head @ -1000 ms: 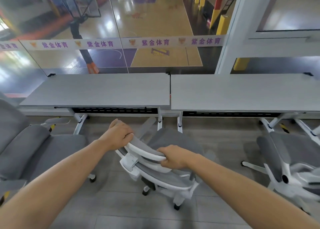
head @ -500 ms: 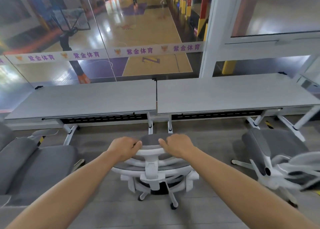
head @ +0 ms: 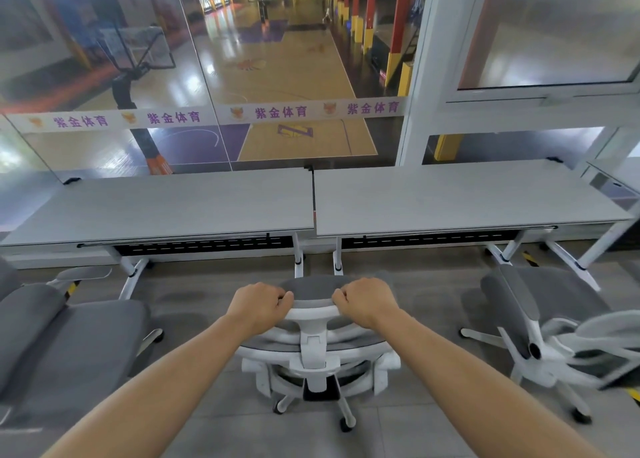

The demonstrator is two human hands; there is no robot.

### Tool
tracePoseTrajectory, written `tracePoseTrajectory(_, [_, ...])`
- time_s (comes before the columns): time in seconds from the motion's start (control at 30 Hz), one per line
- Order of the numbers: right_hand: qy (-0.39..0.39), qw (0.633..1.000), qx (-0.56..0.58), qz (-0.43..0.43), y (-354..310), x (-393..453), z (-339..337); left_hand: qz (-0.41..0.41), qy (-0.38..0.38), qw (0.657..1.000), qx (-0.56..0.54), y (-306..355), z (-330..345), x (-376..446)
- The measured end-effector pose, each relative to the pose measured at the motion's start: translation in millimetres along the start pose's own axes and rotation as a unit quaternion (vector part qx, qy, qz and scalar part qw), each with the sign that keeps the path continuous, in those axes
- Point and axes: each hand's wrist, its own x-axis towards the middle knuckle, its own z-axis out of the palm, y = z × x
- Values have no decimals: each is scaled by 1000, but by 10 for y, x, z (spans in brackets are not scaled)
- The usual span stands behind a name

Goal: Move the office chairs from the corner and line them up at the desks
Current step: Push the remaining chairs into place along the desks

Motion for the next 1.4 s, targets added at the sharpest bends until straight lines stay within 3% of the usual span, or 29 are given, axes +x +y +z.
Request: tracePoseTrajectory(1.4, [13, 998, 60, 15, 86, -203, 1, -13, 15, 1000, 22, 164, 68, -136])
